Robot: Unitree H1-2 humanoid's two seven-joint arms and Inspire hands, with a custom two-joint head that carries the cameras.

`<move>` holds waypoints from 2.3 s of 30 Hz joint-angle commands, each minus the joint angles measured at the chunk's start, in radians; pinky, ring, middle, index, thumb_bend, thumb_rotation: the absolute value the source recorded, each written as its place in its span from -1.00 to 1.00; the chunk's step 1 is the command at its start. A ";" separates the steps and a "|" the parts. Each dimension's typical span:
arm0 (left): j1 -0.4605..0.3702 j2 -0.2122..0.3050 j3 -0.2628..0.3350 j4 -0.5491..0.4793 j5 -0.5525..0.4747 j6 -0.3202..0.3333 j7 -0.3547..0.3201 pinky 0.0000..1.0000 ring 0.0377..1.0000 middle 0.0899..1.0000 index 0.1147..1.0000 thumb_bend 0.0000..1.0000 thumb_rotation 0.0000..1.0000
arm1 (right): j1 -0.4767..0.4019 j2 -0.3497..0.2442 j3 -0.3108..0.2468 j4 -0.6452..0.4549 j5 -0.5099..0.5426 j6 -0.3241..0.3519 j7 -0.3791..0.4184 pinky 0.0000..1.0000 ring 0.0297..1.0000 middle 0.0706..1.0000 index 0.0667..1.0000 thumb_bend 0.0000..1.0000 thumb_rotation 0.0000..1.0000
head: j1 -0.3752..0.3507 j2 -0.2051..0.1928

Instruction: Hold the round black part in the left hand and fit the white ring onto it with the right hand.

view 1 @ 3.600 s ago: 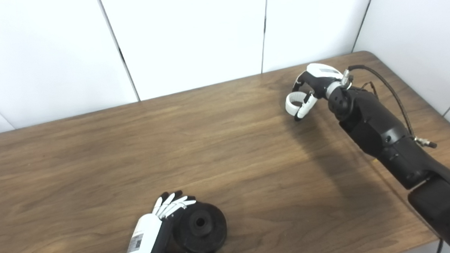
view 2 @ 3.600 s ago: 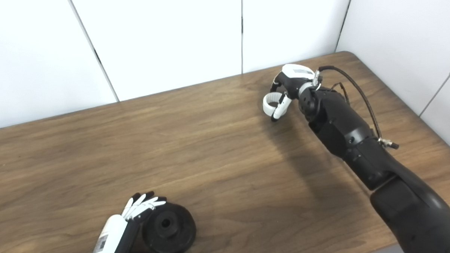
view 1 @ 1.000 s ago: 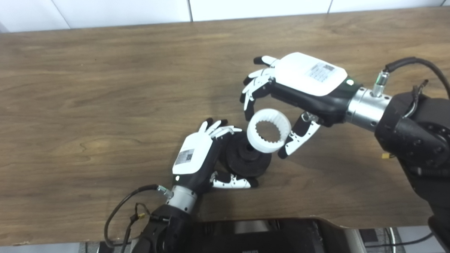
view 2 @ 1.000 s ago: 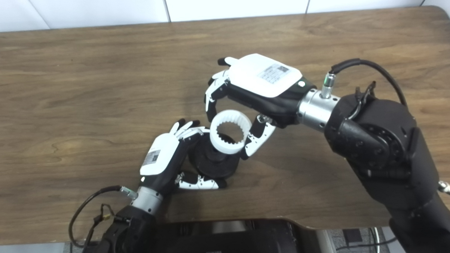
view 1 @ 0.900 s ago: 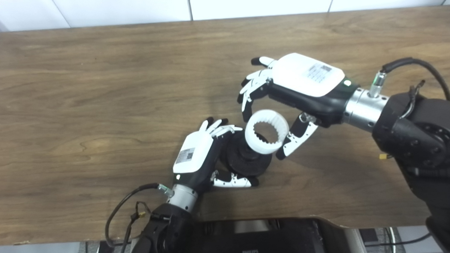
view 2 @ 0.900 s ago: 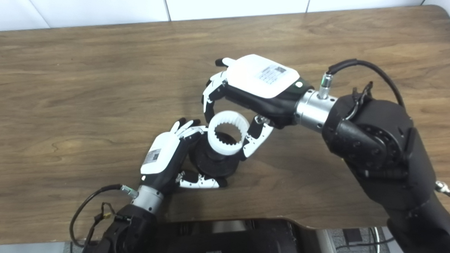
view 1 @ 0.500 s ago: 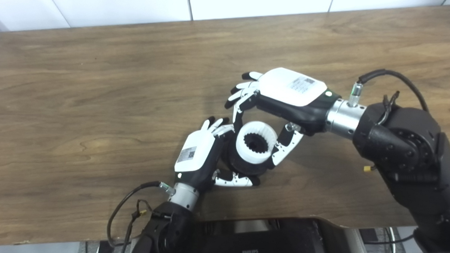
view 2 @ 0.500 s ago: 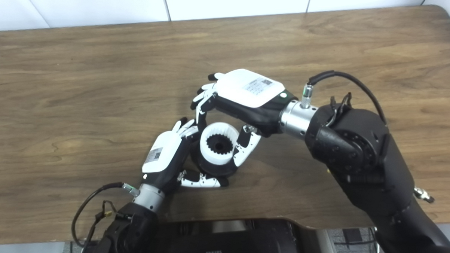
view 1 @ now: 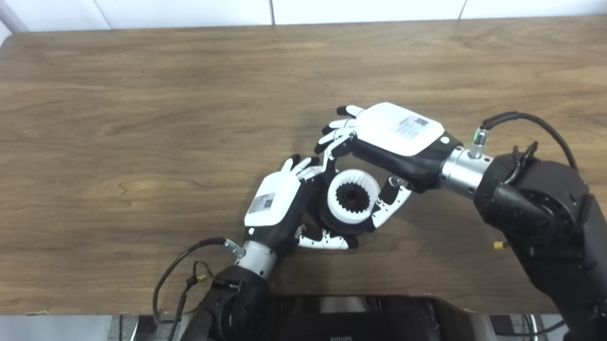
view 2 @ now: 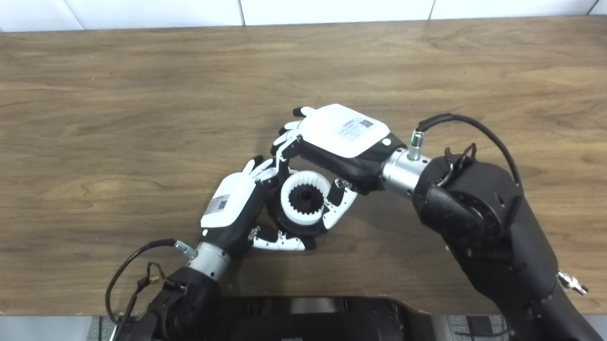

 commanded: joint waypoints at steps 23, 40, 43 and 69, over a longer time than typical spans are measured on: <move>0.005 -0.037 -0.024 -0.022 0.005 0.019 -0.032 1.00 0.83 0.57 -0.16 0.04 -0.88 | 0.008 0.013 -0.001 0.062 -0.006 -0.069 -0.070 1.00 0.80 0.60 -0.11 0.05 -0.73 | -0.006 -0.001; 0.008 -0.027 -0.030 -0.041 0.000 0.031 -0.039 1.00 0.84 0.56 -0.17 0.04 -0.88 | 0.025 -0.007 -0.032 0.158 0.002 -0.075 -0.134 1.00 0.79 0.58 -0.10 0.05 -0.73 | -0.009 0.005; 0.007 -0.024 -0.031 -0.040 0.004 0.030 -0.041 1.00 0.84 0.57 -0.17 0.04 -0.88 | 0.028 -0.009 -0.034 0.160 0.000 -0.069 -0.130 1.00 0.79 0.59 -0.09 0.05 -0.71 | -0.011 0.005; -0.004 -0.023 -0.030 -0.021 0.023 0.040 -0.042 1.00 0.84 0.57 -0.16 0.04 -0.88 | -0.018 0.001 -0.046 0.099 -0.056 -0.021 -0.065 1.00 1.00 0.91 0.49 1.00 -0.36 | -0.016 0.000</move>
